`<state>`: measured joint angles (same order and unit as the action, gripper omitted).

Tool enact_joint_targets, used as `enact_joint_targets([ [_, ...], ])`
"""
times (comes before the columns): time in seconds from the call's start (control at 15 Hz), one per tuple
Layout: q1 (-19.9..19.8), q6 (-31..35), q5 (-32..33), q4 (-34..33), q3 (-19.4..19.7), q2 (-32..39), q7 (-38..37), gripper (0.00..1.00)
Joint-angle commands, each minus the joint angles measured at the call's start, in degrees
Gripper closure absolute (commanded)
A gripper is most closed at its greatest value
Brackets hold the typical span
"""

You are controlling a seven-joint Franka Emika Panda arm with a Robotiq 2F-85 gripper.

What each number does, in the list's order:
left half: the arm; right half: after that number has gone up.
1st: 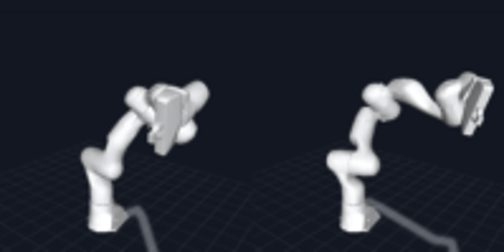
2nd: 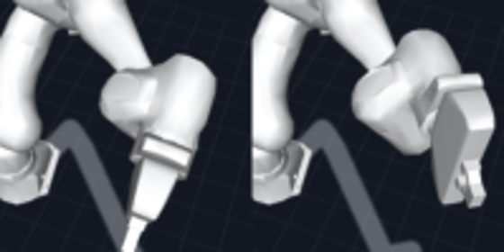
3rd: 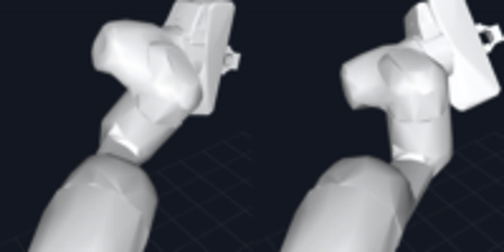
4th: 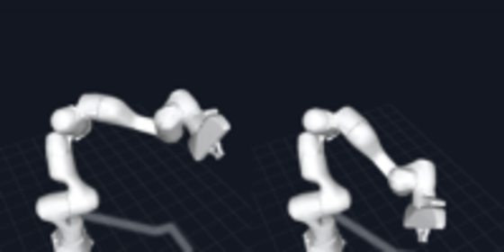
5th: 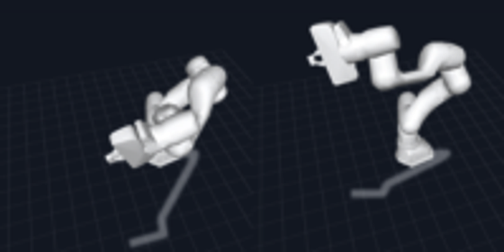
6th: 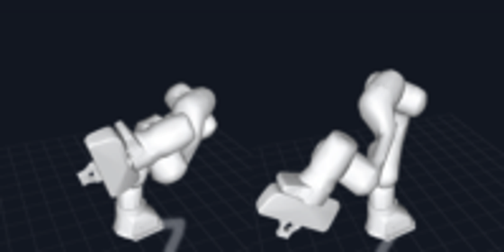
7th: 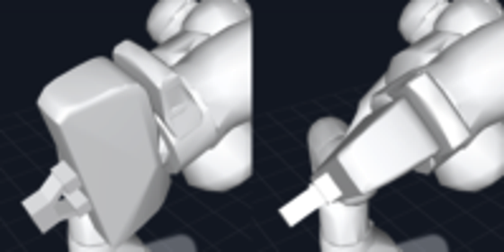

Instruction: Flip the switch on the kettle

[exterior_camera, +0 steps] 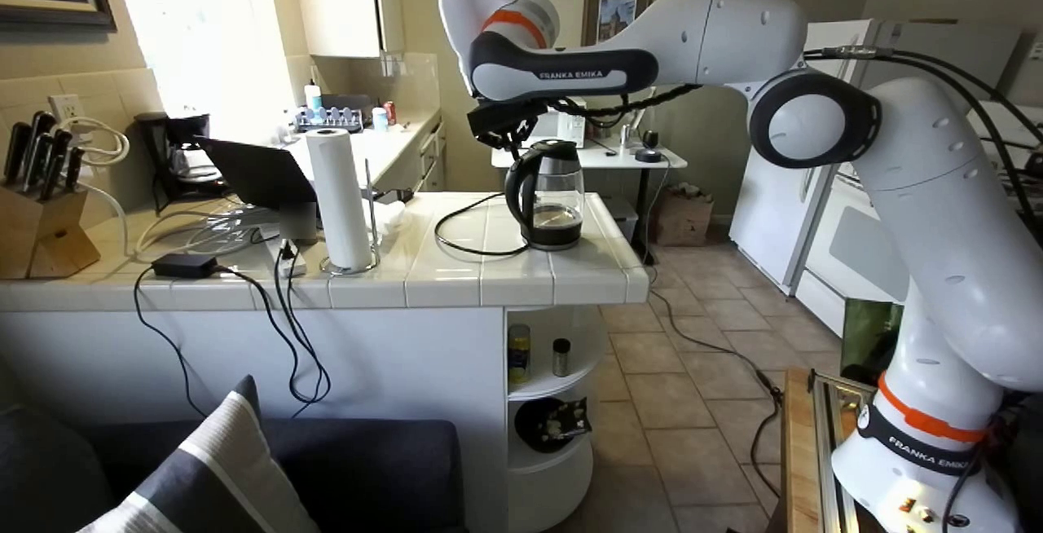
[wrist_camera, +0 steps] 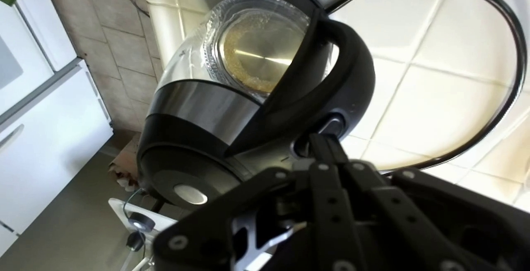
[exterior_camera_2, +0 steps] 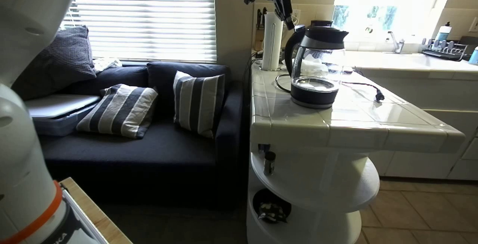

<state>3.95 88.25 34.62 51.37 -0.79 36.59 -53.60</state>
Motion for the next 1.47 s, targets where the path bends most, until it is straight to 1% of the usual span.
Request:
enact_joint_targets([
  [0.0,-0.5,0.4,-0.7,-3.9,-0.2,3.0,0.7,1.0],
  [0.6,-0.9,-0.6,-0.4,-5.9,0.1,4.9,0.6,1.0],
  [1.4,-2.5,-0.5,-1.8,-4.8,-0.1,4.8,0.1,1.0],
])
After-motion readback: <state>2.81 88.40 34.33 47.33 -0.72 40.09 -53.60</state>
